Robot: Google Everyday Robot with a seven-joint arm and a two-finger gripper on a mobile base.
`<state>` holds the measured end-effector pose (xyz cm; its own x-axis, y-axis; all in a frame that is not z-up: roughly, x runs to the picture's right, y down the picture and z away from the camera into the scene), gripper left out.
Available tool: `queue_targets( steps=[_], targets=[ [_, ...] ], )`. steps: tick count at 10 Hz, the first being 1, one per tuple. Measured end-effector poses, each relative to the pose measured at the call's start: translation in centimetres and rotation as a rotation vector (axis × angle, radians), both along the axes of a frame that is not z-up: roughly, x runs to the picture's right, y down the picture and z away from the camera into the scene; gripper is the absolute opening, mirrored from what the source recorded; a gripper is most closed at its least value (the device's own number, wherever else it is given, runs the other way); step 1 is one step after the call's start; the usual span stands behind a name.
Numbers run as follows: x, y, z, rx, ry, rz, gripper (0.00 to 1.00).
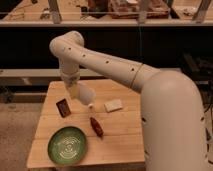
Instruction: Place the ceramic cup over the eraser
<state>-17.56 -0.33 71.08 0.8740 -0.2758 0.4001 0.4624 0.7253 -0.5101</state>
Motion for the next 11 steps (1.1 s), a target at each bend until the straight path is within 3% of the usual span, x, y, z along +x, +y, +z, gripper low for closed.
queue_targets(
  steps=[2,4,9,11],
  targets=[
    [0.3,-0.5,0.4,0.013,0.034,-0.021,0.20],
    [-0.3,-0.7,0.7,0.010,0.009,-0.040,0.20],
    [-3.3,-2.4,1.0,0.001,-0.112,-0.086,0.20],
    [-4.6,-4.0,0.0,0.022,-0.171,-0.058,0.20]
  ],
)
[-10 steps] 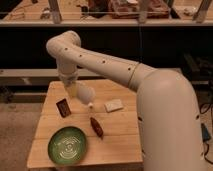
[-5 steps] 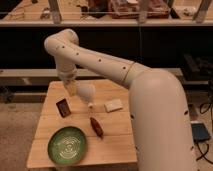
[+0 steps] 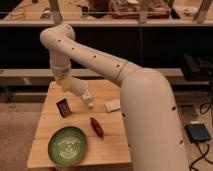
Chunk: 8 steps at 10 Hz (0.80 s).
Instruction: Place the ceramic cup over the eraser
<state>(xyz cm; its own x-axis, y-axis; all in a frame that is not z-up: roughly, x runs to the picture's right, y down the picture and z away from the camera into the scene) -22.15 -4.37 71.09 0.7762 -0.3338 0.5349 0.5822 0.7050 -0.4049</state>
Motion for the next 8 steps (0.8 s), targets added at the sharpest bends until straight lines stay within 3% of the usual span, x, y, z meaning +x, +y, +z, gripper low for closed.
queue_targets(
  steps=[4,6,8],
  targets=[
    [-1.4,-2.7,-2.3,0.014,-0.130,0.122,0.20],
    [-1.2,-3.0,-2.4,-0.035,-0.213,0.195,0.20],
    [-1.8,-2.9,-2.4,-0.069,-0.258,0.230,0.20]
  ],
)
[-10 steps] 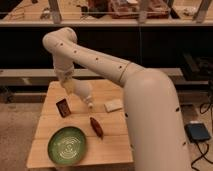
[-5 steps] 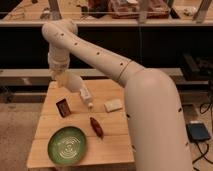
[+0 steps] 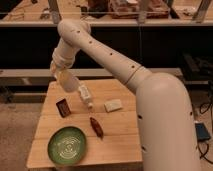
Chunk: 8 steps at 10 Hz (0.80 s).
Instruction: Place the ceramic cup over the eraser
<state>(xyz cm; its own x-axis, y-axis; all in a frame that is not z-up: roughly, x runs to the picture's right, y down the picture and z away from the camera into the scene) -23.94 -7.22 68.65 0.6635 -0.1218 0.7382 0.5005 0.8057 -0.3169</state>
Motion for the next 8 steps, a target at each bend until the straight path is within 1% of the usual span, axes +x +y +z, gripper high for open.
queue_targets(
  steps=[2,5,7,8],
  targets=[
    [0.0,0.0,0.2,-0.032,-0.028,0.029,0.20],
    [-0.8,0.2,0.2,-0.100,-0.109,0.074,0.20],
    [-1.2,0.7,0.3,-0.136,-0.137,0.087,0.20],
    [-1.6,1.0,0.2,-0.148,-0.148,0.087,0.20]
  ],
)
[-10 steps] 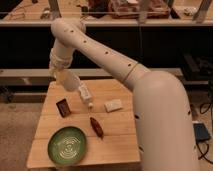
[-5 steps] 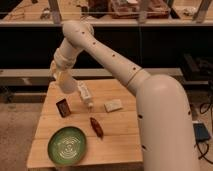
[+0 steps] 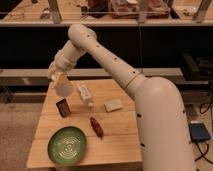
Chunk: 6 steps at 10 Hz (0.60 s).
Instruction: Place the ceramic cup over the eraser
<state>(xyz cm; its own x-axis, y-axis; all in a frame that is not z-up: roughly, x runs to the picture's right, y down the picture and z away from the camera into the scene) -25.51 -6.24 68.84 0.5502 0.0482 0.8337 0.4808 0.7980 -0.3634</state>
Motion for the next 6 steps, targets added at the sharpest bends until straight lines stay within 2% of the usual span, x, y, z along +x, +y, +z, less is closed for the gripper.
queue_targets(
  steps=[6],
  targets=[
    [-1.2,2.1,0.4,-0.072,-0.066,0.000,0.20]
  ],
)
